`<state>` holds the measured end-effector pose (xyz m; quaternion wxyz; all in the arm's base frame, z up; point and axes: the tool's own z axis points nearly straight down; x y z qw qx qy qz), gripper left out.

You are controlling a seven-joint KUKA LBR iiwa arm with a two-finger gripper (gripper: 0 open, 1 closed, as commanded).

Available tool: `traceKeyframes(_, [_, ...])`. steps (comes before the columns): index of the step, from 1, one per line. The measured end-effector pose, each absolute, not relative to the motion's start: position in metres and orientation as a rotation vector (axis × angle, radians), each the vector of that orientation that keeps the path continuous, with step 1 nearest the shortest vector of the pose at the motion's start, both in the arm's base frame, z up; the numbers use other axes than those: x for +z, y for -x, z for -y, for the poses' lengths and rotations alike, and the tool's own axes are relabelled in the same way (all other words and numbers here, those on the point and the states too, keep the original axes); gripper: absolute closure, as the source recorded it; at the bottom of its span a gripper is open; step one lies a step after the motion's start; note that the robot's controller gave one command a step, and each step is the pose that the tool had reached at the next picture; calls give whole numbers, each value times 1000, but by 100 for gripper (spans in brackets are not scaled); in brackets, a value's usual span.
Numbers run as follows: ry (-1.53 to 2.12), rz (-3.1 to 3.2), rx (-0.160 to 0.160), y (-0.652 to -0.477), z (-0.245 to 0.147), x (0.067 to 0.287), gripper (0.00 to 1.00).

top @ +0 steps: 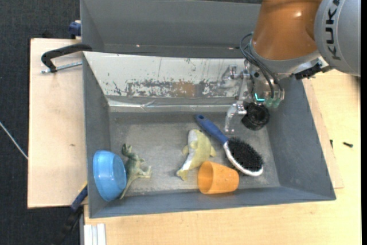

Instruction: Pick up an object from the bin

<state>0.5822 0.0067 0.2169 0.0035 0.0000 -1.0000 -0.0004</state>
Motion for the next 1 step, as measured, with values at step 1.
traceKeyframes(1, [-281, 3134, -9, -558, -17, 91, 0])
